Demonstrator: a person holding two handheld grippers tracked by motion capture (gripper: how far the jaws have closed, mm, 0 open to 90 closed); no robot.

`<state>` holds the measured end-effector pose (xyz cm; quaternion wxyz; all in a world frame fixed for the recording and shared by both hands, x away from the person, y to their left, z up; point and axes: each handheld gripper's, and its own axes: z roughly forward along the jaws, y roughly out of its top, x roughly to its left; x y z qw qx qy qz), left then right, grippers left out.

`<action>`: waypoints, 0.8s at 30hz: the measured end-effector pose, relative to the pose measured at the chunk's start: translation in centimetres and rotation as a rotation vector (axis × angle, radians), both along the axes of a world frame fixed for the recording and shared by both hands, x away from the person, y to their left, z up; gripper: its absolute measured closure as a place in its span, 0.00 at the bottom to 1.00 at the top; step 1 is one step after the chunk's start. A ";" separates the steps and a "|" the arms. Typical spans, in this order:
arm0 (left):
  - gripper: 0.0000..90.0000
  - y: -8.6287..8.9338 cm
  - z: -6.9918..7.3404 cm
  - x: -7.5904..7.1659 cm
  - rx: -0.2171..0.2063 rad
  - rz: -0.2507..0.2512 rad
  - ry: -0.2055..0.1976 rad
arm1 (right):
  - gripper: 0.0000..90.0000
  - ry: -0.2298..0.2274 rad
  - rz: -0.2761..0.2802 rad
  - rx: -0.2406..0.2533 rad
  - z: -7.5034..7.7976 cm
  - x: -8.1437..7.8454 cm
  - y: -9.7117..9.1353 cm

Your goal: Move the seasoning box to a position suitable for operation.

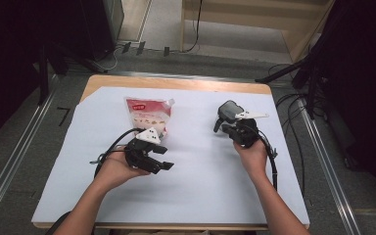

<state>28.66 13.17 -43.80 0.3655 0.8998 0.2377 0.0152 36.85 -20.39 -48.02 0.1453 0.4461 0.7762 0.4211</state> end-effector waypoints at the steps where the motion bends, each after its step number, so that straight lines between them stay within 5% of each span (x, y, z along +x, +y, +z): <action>1: 0.44 0.1 0.0 -0.1 -0.002 0.007 0.001 | 1.00 -0.004 0.002 -0.003 0.0 0.2 0.1; 24: 0.44 1.5 -0.1 -0.7 -0.008 0.051 0.007 | 1.00 -0.008 0.032 -0.008 -0.4 1.5 2.7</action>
